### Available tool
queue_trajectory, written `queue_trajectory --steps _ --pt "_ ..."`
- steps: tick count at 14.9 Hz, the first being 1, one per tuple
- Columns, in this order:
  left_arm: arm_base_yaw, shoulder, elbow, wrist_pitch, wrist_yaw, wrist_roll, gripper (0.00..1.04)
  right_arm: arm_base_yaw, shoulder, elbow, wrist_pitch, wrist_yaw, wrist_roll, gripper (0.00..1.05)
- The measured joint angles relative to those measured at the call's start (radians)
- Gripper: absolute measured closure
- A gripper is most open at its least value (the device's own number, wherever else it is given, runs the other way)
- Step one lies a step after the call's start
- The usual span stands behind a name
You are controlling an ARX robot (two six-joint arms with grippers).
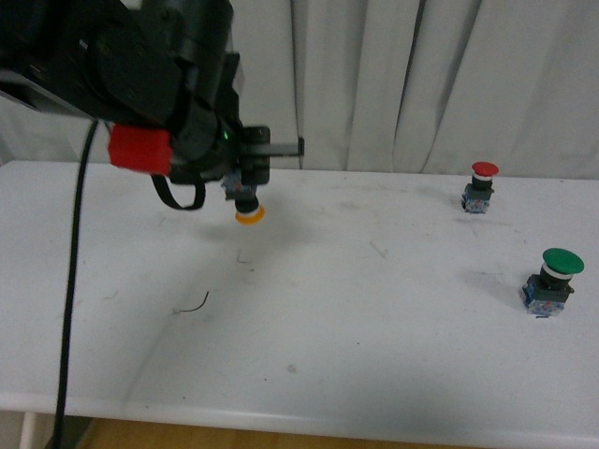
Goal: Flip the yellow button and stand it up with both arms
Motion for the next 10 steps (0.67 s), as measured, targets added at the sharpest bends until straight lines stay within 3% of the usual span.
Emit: queue_trajectory --steps 4,10 --pt "0.000 -0.484 -0.326 0.080 0.108 -0.030 0.72 0.000 0.000 0.000 0.000 0.000 0.000 0.06" --pt "0.057 -1.019 -0.663 -0.011 0.230 -0.136 0.72 0.000 0.000 0.000 0.000 0.000 0.000 0.06"
